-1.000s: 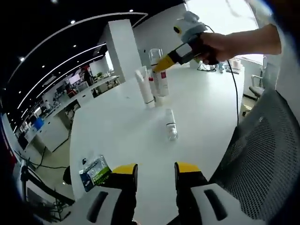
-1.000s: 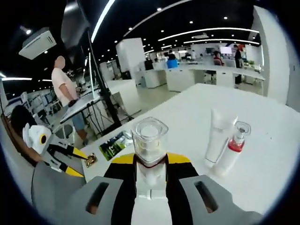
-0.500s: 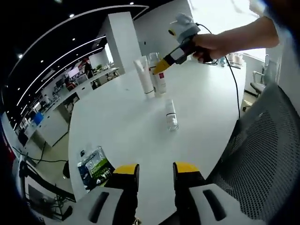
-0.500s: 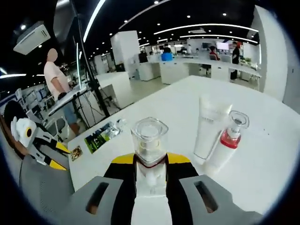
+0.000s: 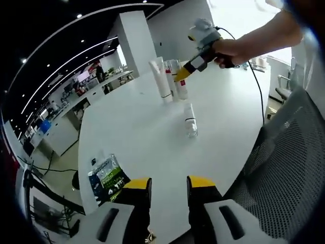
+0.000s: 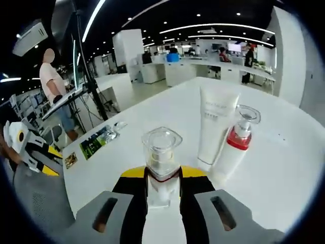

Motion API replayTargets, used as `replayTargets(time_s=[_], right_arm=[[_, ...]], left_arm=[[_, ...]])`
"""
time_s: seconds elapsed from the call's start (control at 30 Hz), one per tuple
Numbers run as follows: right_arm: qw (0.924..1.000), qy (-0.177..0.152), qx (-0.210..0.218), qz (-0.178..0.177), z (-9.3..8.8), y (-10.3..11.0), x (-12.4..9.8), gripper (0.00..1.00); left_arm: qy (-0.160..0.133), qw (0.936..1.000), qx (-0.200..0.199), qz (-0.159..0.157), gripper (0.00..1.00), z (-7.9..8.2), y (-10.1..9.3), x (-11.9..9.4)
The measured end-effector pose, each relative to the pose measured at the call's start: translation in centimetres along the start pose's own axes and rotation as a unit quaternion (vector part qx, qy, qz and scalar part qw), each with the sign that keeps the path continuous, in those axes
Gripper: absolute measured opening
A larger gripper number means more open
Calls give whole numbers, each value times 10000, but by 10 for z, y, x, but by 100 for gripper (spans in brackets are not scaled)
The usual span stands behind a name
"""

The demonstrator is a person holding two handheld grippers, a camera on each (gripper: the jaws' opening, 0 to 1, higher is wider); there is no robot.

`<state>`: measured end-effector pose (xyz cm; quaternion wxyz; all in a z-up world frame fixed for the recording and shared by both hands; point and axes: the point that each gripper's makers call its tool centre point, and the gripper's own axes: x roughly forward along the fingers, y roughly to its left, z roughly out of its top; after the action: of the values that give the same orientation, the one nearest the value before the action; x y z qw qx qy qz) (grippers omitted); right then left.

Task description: Arrange the skincare products in the storage area until every visible bottle or jar stands upright without overlapping.

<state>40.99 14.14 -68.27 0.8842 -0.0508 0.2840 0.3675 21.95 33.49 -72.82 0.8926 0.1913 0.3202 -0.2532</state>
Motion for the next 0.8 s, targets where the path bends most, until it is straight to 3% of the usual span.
replayTargets(time_s=[0.23, 0.43, 0.8], right_arm=[[9995, 67, -296, -64, 1, 5, 10, 21], [9993, 70, -344, -163, -2, 3, 14, 21], [9986, 143, -386, -331, -11, -4, 15, 21]], left_arm=[[63, 9999, -33, 88, 28, -4, 3, -1], [125, 9994, -56, 309, 28, -6, 10, -3], [109, 9992, 47, 387, 27, -4, 12, -6]])
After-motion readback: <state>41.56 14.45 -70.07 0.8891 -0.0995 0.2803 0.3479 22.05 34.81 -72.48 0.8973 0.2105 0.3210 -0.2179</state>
